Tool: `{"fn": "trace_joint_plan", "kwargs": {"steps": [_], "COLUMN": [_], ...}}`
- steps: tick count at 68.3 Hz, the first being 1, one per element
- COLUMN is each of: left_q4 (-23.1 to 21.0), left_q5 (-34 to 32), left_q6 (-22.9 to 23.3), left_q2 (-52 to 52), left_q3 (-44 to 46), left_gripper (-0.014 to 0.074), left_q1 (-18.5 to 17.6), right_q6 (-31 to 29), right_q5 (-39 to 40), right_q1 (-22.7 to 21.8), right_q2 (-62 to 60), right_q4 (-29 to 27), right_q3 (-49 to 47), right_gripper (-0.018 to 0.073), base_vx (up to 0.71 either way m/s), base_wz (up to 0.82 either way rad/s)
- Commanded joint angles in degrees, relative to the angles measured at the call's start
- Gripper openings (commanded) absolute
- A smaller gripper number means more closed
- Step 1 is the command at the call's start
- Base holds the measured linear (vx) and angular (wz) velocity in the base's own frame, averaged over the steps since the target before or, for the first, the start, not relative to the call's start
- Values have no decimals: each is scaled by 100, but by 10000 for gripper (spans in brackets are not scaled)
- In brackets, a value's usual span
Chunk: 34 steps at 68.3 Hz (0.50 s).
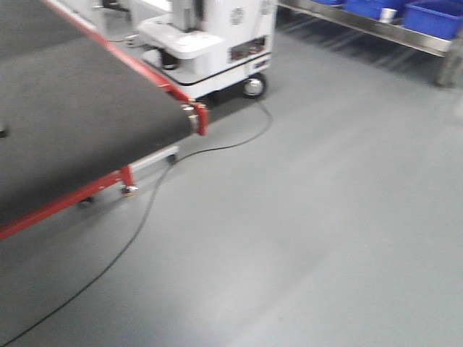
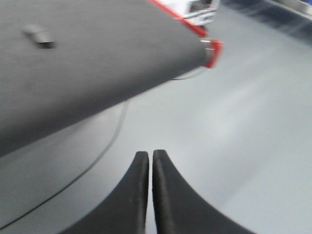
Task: Move and align brake pads A on conveyor
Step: 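Turn the base away from the conveyor belt, then drive the base along the yellow floor line toward the steel table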
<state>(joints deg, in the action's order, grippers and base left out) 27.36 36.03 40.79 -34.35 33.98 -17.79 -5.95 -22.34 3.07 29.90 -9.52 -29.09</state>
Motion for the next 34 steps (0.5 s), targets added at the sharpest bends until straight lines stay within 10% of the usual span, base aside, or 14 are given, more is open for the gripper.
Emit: {"fn": "trace_joint_plan", "kwargs": {"steps": [1, 34], "left_q4": [126, 126], "left_q5": [-336, -336], "left_q6": [25, 25], "left_q2": [-11, -11], "left_q3": [150, 150], "left_gripper": [-6, -6], "left_q1": [-16, -16], "right_q6": [-72, -72], "right_q5": [367, 367], "right_q1": [-35, -35], "right_q2": [13, 13], "right_q4": [-1, -1], "right_q3": [-153, -153], "right_gripper": [-10, -10], "base_vx": [-15, -10], "base_wz": [-77, -62]}}
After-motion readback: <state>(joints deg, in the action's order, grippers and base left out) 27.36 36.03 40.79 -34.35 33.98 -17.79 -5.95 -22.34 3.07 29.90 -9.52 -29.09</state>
